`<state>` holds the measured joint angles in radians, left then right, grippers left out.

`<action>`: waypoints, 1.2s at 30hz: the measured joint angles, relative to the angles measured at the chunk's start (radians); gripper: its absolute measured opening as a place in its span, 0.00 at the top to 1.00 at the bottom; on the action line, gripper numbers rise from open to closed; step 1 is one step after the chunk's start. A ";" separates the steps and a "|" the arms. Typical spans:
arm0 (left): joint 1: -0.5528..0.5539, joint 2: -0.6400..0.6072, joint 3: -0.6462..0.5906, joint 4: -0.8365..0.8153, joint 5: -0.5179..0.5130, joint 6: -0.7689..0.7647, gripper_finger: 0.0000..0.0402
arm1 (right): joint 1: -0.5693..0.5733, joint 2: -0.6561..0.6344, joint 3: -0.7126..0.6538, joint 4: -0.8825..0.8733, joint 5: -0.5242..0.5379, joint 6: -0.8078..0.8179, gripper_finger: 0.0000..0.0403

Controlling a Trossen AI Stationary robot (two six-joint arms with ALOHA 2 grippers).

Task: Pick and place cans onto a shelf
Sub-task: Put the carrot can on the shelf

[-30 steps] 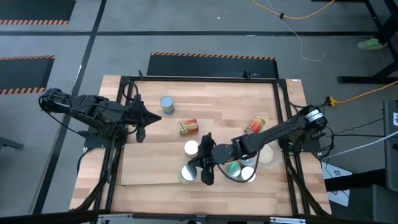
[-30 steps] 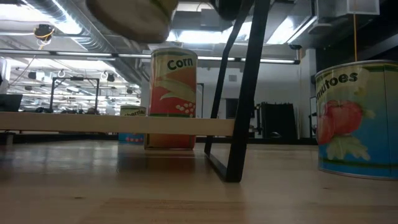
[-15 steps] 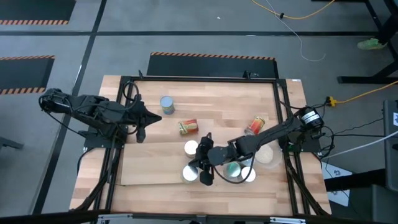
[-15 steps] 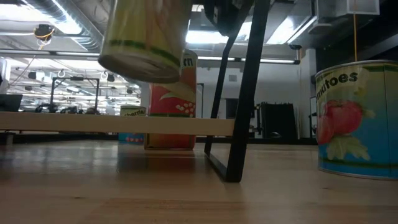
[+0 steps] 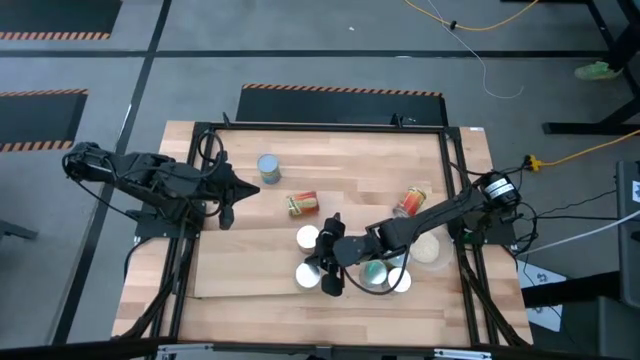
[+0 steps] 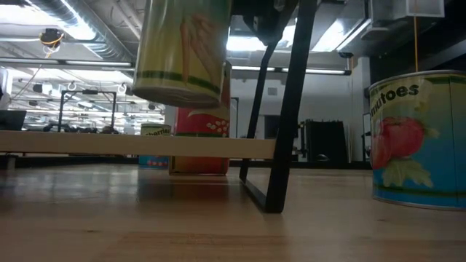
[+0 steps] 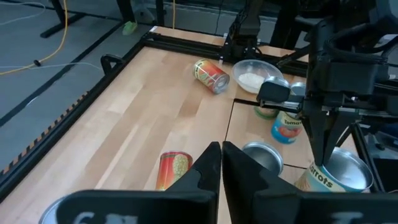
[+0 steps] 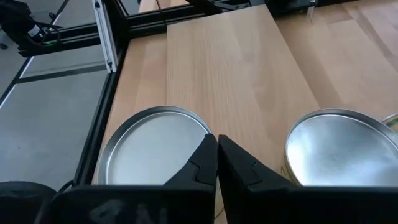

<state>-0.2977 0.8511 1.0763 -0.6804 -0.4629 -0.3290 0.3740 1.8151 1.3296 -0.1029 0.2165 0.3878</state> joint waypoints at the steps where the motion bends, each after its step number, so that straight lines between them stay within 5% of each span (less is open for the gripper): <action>1: 0.000 0.000 0.000 0.000 0.000 0.000 0.97 | 0.000 0.005 0.000 0.006 0.001 0.000 0.98; 36: 0.000 0.000 0.000 -0.001 0.000 0.001 0.96 | -0.008 0.080 -0.001 0.077 0.001 -0.053 0.93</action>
<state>-0.2977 0.8509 1.0763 -0.6811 -0.4629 -0.3283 0.3664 1.8954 1.3289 -0.0261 0.2172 0.3347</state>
